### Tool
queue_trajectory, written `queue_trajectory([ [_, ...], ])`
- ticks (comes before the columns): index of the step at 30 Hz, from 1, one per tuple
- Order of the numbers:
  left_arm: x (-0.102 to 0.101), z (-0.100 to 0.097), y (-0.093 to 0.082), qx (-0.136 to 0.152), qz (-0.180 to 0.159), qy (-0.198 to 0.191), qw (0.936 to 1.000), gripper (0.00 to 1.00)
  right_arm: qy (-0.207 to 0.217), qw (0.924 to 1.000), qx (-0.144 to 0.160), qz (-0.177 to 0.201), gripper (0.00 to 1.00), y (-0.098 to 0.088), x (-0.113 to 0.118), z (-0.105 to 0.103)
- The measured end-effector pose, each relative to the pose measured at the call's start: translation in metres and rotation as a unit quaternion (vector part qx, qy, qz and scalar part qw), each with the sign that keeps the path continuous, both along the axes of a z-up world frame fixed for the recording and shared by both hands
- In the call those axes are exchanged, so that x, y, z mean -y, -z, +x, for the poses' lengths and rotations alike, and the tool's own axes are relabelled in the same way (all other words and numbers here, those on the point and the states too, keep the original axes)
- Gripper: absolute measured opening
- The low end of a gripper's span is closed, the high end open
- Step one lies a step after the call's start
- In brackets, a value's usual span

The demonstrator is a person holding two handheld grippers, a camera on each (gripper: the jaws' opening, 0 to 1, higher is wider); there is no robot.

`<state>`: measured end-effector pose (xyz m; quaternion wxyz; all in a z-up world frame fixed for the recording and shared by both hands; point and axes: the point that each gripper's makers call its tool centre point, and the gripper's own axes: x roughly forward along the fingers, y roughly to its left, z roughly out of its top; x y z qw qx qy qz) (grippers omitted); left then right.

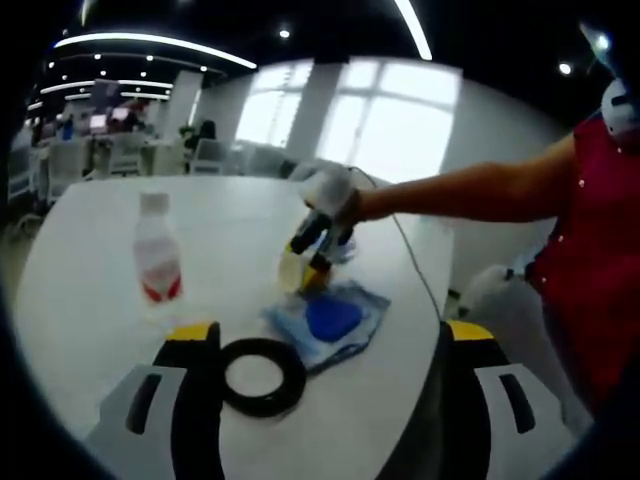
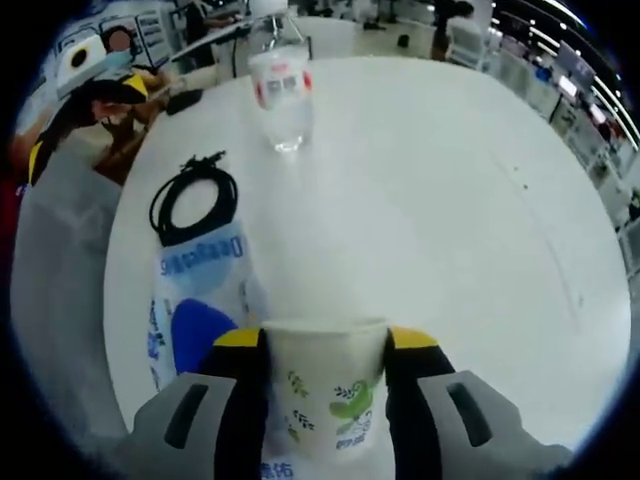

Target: Arrange the tabletop items into an orderly group along one side of the table until the central work area is clear of visible clutter.

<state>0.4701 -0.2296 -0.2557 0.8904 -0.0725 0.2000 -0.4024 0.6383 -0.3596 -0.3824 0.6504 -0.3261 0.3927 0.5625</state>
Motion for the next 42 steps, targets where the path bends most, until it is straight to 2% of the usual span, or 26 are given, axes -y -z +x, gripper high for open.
queue_trajectory([
  [15,0.014,0.008,-0.006,0.002,0.002,0.016,0.9999,0.86,0.059,0.9948,0.007,0.083,0.44,-0.032,0.003,0.014],
  [19,0.015,0.009,-0.009,0.004,-0.001,0.018,0.9998,0.86,0.075,0.9906,0.012,0.114,0.44,-0.044,0.001,0.014],
  [25,0.019,0.012,-0.015,0.008,-0.009,0.018,0.9998,0.85,0.09,0.9801,0.025,0.175,0.43,-0.066,-0.005,0.013],
  [27,0.02,0.013,-0.016,0.01,-0.011,0.018,0.9997,0.85,0.095,0.9716,0.037,0.213,0.43,-0.077,-0.012,0.013],
  [30,0.021,0.013,-0.017,0.011,-0.015,0.018,0.9997,0.85,0.094,0.9632,0.045,0.248,0.43,-0.087,-0.019,0.012],
  [34,0.021,0.011,-0.02,0.013,-0.019,0.017,0.9996,0.85,0.101,0.9431,0.052,0.313,0.43,-0.104,-0.031,0.013],
  [36,0.019,0.011,-0.021,0.013,-0.022,0.014,0.9996,0.85,0.102,0.9356,0.057,0.333,0.43,-0.11,-0.037,0.014],
  [42,0.011,0.01,-0.026,0.013,-0.038,-0.002,0.9992,0.85,0.088,0.9196,0.066,0.377,0.42,-0.122,-0.061,0.013],
])
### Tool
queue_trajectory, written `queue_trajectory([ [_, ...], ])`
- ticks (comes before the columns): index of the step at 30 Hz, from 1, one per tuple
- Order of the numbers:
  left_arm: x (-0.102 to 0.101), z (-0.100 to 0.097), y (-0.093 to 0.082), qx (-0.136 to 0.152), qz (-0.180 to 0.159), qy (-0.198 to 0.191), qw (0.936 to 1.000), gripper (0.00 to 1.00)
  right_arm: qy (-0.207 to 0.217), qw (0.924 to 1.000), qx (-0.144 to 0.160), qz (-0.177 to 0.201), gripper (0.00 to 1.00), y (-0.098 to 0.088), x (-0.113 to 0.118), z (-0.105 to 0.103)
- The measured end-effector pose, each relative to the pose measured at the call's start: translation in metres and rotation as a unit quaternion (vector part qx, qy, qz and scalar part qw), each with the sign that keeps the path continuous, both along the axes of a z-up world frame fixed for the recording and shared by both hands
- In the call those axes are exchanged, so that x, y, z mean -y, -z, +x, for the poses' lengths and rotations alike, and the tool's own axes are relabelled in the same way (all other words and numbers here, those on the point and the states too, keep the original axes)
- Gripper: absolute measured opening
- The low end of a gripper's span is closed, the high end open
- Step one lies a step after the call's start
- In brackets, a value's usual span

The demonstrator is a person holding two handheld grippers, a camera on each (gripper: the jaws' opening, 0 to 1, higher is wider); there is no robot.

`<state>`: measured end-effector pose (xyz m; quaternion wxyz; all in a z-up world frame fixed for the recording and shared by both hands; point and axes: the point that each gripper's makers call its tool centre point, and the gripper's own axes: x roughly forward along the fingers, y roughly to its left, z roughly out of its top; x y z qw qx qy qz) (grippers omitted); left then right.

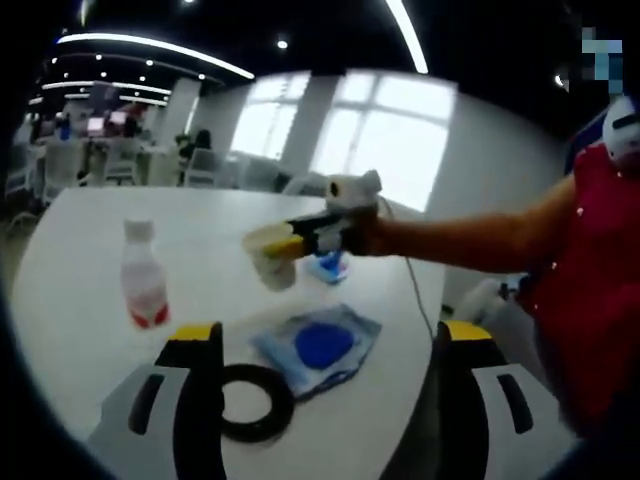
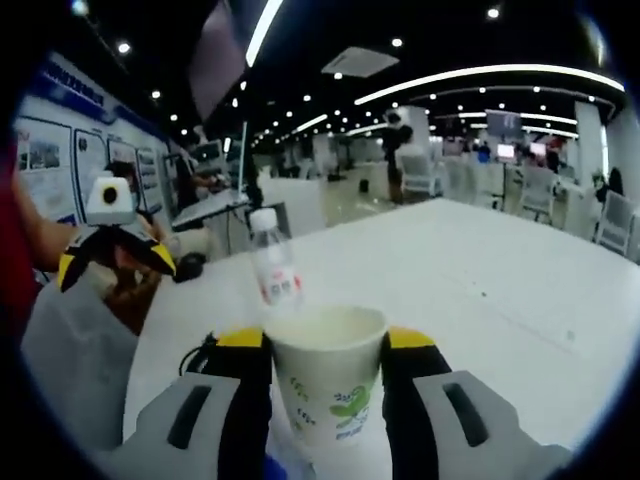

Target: Arrange the tabletop items into an orderly group along one side of the table until the central work area is clear of visible clutter.

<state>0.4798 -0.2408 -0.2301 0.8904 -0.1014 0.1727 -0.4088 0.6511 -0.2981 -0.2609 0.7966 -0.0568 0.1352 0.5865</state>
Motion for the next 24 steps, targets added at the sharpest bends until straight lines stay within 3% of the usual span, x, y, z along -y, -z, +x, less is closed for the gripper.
queue_trajectory([
  [7,-0.005,0.0,-0.001,-0.002,0.0,-0.01,0.9999,0.85,-0.027,0.9989,0.021,0.032,0.41,0.002,-0.031,0.0],
  [24,-0.015,0.003,0.008,-0.014,0.0,-0.044,0.999,0.85,-0.075,0.9954,0.006,0.06,0.4,0.039,-0.077,0.002],
])
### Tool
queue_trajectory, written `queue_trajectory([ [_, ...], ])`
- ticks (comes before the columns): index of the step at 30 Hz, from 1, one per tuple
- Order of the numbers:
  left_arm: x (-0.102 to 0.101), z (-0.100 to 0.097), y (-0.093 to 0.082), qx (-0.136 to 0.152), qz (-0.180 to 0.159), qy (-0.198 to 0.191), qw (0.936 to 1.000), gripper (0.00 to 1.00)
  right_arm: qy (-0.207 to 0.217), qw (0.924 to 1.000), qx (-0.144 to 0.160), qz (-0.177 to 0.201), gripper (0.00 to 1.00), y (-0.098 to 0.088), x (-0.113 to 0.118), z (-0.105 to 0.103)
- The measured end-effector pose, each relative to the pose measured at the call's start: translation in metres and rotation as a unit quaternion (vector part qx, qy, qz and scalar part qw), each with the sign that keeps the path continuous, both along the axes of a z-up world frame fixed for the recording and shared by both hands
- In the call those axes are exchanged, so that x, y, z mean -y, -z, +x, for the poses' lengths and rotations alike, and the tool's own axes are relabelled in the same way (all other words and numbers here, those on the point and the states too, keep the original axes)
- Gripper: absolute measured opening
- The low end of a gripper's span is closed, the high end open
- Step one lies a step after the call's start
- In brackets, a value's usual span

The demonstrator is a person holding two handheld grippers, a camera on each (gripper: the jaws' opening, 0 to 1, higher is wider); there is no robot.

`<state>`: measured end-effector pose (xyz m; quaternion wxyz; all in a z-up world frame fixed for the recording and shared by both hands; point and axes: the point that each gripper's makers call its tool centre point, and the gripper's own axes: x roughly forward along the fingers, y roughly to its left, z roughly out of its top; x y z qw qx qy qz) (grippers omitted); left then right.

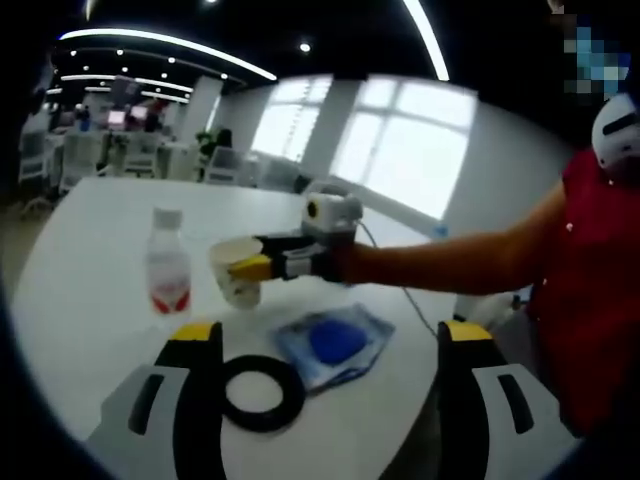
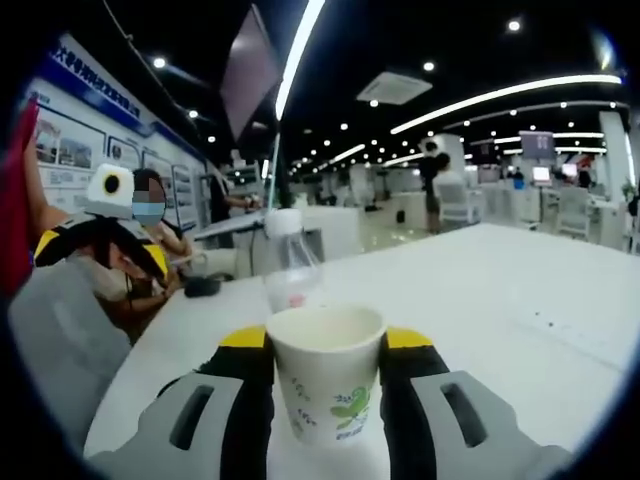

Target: Arrange the tabletop items into an orderly group along one side of the table until the central work area is clear of visible clutter.

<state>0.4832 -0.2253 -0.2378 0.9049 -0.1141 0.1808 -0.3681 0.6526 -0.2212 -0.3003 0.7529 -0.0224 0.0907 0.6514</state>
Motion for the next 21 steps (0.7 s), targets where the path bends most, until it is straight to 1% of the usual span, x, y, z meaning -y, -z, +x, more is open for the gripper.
queue_trajectory([
  [5,-0.004,-0.001,0.006,-0.01,0.002,-0.008,0.9999,0.85,-0.006,1.0,-0.005,0.003,0.4,0.01,-0.005,0.0],
  [10,-0.003,-0.001,0.01,-0.018,0.002,-0.012,0.9998,0.84,-0.006,0.9999,-0.008,0.005,0.4,0.017,-0.008,0.002],
  [15,-0.001,-0.001,0.012,-0.021,0.003,-0.011,0.9997,0.84,-0.01,0.9999,-0.009,0.01,0.4,0.019,-0.012,0.002],
  [20,-0.001,-0.001,0.012,-0.022,0.004,-0.011,0.9997,0.84,-0.012,0.9999,-0.006,-0.001,0.4,0.028,-0.013,0.001],
  [21,-0.002,-0.001,0.012,-0.022,0.004,-0.012,0.9997,0.84,-0.013,0.9999,-0.004,0.005,0.4,0.027,-0.012,0.001],
])
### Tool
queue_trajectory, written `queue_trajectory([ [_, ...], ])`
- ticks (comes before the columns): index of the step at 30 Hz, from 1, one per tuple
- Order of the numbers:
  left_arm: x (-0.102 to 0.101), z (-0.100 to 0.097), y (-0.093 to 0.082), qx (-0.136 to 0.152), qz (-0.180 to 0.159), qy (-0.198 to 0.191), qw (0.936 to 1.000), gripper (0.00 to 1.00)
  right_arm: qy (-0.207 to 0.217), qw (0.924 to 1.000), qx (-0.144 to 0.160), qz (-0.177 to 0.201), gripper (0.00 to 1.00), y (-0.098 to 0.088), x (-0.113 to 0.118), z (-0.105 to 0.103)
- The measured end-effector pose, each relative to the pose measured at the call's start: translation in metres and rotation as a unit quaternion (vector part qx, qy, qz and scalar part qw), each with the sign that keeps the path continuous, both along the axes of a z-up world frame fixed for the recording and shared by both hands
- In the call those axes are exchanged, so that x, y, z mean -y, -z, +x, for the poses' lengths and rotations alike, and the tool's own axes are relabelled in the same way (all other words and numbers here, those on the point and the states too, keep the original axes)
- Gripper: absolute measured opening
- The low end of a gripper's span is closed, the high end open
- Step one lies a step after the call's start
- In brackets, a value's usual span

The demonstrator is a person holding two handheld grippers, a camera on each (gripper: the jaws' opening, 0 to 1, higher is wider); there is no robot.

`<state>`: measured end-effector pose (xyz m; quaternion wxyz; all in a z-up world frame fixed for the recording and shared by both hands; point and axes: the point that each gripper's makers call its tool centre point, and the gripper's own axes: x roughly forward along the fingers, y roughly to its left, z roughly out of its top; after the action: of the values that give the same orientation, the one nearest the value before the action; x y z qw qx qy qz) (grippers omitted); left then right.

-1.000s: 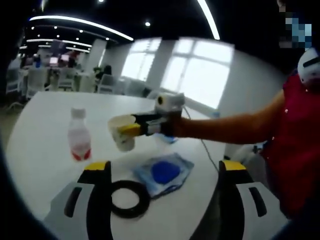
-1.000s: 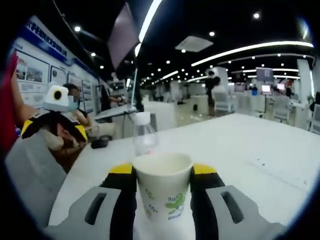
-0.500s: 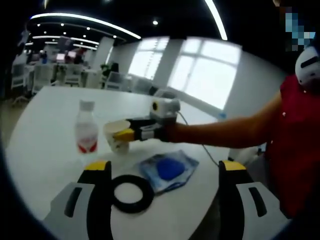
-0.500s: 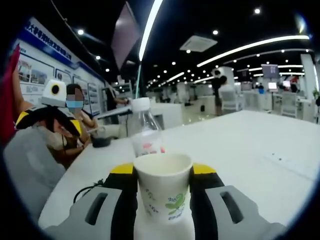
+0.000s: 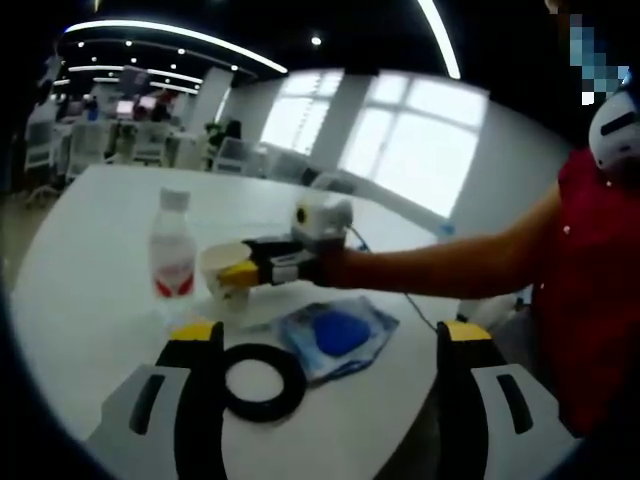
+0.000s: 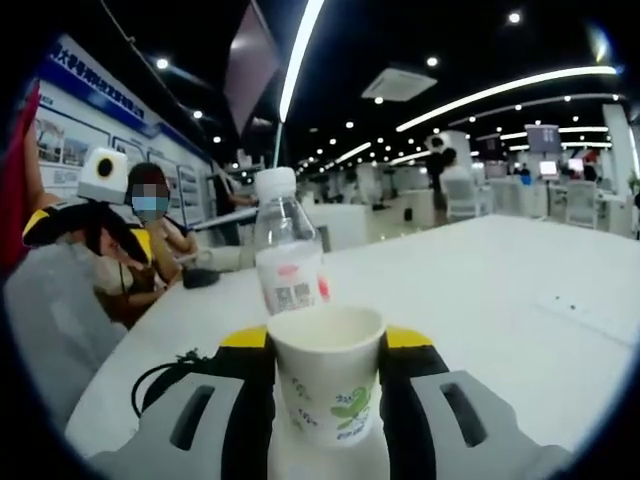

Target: Arrange the tabletop items into an orderly group along one side of the table until the central work area is clear of visible clutter.

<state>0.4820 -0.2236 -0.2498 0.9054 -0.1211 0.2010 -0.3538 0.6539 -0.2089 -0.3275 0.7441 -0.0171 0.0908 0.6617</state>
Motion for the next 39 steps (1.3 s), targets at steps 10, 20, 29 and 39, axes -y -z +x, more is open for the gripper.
queue_trajectory([
  [10,0.002,-0.001,0.0,0.0,-0.004,0.002,1.0,0.83,-0.004,0.9996,0.008,-0.026,0.41,0.003,0.012,-0.003],
  [20,0.003,-0.001,0.0,-0.001,-0.004,0.007,1.0,0.82,-0.005,0.9989,0.026,-0.039,0.41,0.006,0.014,-0.005],
  [29,0.002,0.0,0.002,-0.003,-0.005,0.005,1.0,0.82,-0.005,0.9985,0.03,-0.045,0.42,0.011,0.012,-0.002],
  [39,0.004,0.0,0.003,-0.004,-0.003,0.007,1.0,0.82,-0.008,0.9976,0.033,-0.06,0.44,0.014,0.013,-0.004],
])
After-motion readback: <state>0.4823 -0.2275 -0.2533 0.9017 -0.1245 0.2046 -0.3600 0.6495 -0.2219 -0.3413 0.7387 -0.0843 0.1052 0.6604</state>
